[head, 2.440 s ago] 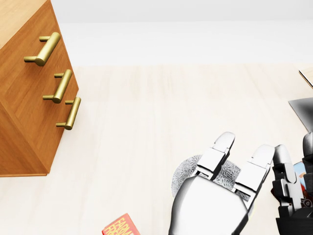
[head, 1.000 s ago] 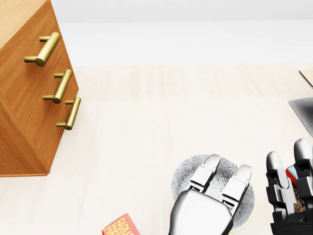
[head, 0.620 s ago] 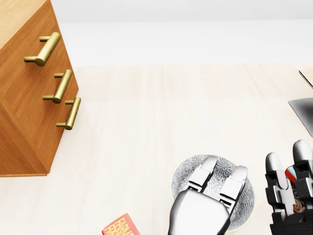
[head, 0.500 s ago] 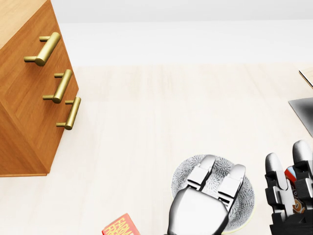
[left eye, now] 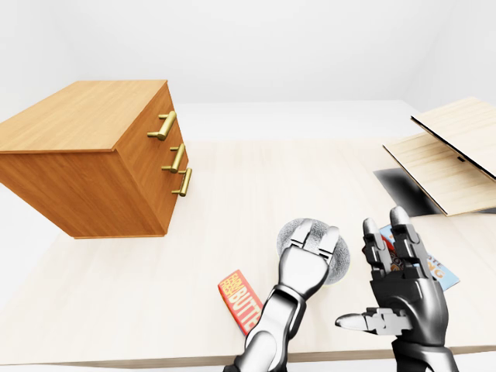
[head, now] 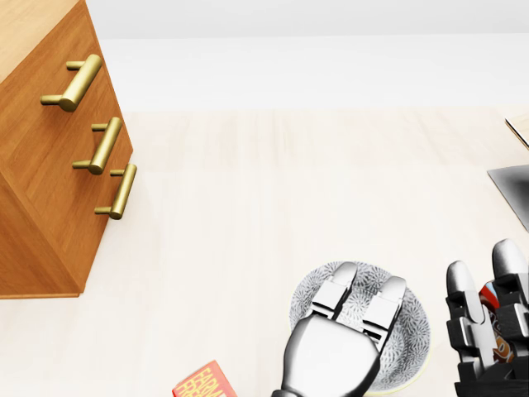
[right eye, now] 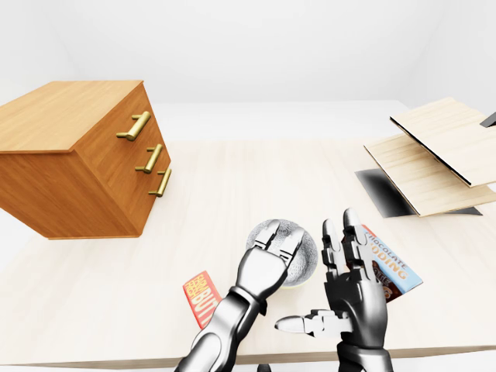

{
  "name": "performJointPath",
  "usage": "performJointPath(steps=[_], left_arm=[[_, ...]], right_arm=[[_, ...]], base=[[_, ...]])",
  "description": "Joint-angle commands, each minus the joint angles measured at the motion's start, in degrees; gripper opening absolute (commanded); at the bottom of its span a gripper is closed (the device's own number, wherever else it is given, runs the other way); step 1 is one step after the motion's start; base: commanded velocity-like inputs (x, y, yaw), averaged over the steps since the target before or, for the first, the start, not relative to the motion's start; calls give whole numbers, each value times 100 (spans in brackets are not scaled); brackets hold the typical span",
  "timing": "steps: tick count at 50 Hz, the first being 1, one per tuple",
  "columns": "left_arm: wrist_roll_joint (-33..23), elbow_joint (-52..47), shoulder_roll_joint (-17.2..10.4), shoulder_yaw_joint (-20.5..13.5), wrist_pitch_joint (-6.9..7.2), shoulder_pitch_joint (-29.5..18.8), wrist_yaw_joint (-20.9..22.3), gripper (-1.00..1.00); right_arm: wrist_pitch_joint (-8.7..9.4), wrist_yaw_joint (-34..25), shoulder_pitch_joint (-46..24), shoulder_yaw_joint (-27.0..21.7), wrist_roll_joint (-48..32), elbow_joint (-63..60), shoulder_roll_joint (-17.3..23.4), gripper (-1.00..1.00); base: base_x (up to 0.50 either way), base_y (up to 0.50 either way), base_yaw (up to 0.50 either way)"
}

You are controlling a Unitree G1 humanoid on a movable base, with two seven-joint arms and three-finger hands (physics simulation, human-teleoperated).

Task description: Close the top drawer of the cabinet and put the bowl on top of it.

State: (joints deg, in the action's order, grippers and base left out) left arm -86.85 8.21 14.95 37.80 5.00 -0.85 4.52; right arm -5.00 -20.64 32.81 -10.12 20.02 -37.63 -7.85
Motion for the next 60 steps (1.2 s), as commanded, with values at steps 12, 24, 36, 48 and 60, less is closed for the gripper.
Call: performJointPath(steps=[12,24,36,48,60], left_arm=[[61,501,95,-225,0,-181,-207,100],[59,644,132,-268,0,-215,-266,100],[61,847,173,-342,0,-273,-346,99],[71,959,172,-378,0,-285,-392,-100],[38,962,189,-377,0,-292,-477,-100]], right_arm=[[0,-1,12,32,-8,13,14,100],[0,8,-2,30,0,21,29,100],[0,-40,38,37,19,57,13,100],[0,-31,50,62,29,66,38,100],[0,-73,104,57,64,29,26,100]], base=[[0,0,0],[0,0,0],[0,0,0],[0,0,0],[0,0,0]])
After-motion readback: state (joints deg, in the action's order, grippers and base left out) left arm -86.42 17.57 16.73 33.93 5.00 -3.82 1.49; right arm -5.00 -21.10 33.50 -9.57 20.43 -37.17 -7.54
